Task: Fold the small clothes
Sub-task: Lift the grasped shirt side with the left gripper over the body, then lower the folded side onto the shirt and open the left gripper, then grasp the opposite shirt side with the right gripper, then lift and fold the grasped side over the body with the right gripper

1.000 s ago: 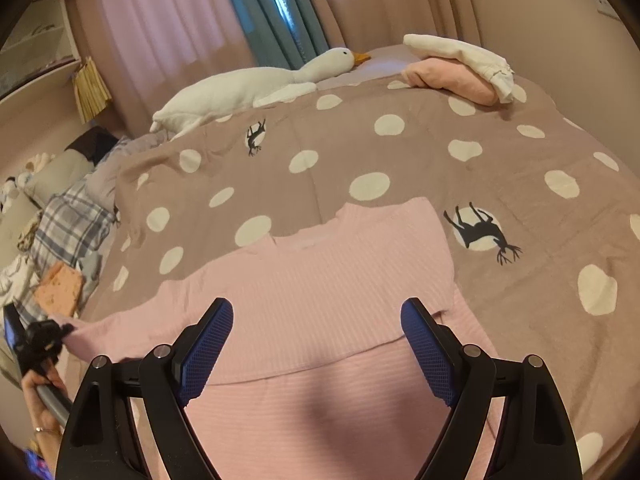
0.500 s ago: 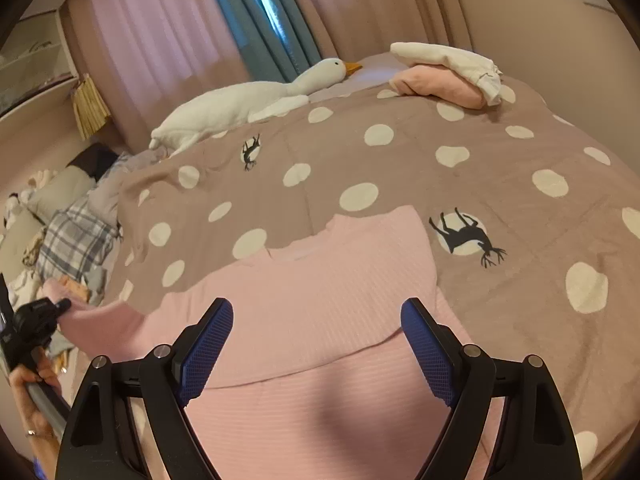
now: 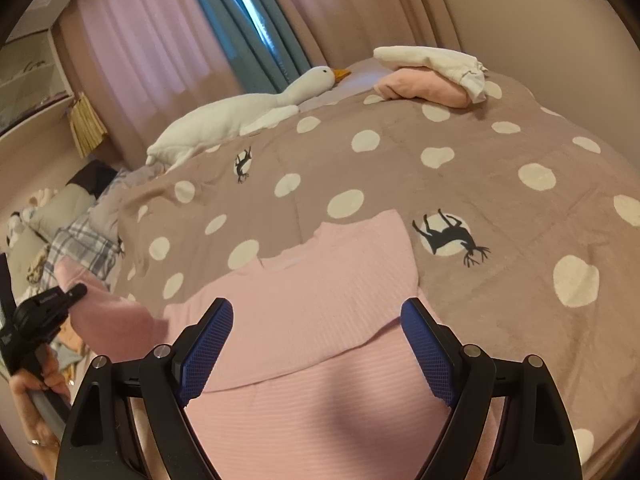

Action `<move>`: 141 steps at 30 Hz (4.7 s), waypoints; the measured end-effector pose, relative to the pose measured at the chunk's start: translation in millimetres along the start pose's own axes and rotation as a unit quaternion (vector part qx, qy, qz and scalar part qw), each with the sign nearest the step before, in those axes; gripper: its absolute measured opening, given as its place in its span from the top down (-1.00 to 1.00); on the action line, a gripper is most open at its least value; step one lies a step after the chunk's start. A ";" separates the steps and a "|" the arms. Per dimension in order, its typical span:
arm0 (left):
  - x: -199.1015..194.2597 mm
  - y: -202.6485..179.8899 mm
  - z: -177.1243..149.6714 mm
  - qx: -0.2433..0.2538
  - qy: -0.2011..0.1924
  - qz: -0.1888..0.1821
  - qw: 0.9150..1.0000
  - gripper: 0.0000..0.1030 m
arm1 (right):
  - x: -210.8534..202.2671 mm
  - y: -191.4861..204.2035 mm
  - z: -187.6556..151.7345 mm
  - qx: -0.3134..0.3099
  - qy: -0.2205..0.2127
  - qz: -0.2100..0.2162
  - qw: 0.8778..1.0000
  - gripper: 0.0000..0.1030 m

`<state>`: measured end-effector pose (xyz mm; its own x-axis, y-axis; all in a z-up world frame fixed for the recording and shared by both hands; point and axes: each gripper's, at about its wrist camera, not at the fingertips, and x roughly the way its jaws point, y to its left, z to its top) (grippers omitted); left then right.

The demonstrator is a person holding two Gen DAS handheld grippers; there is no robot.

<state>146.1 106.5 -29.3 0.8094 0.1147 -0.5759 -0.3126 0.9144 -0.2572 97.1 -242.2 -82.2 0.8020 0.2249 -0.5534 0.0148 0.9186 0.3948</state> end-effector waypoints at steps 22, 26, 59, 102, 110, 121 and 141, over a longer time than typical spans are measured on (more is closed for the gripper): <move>22.7 -82.8 -50.5 0.084 0.058 -0.050 0.994 0.83 | -7.2 -26.4 -0.5 0.033 -0.003 -0.005 0.999 -0.66; 32.9 -93.5 -63.4 0.091 0.080 -0.057 0.991 0.83 | -6.8 -29.8 -0.4 0.035 -0.002 -0.008 0.999 -0.66; 22.8 -79.3 -81.1 0.062 0.147 -0.154 0.975 -0.43 | 8.2 -31.4 -2.3 0.027 0.025 -0.008 0.999 -0.66; 6.1 49.3 -78.3 -0.032 0.100 0.007 0.994 -0.42 | 46.1 79.6 23.2 -0.144 0.078 0.053 0.985 0.87; 7.7 41.5 -73.3 -0.020 0.103 0.005 0.994 -0.42 | 25.9 99.1 62.7 -0.178 0.017 0.038 0.983 0.87; 7.1 32.3 -65.7 -0.021 0.108 -0.022 0.994 -0.40 | 21.5 95.1 84.1 -0.191 -0.010 0.004 0.982 0.87; 72.0 -6.9 -85.9 0.005 0.205 -0.081 0.975 0.21 | 87.1 -3.0 55.3 -0.139 0.098 -0.080 0.982 0.87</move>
<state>163.9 75.1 -135.6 0.5799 -0.1955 -0.7909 -0.1908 0.9112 -0.3651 199.9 -243.4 -91.0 0.6716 0.1041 -0.7336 -0.0546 0.9943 0.0911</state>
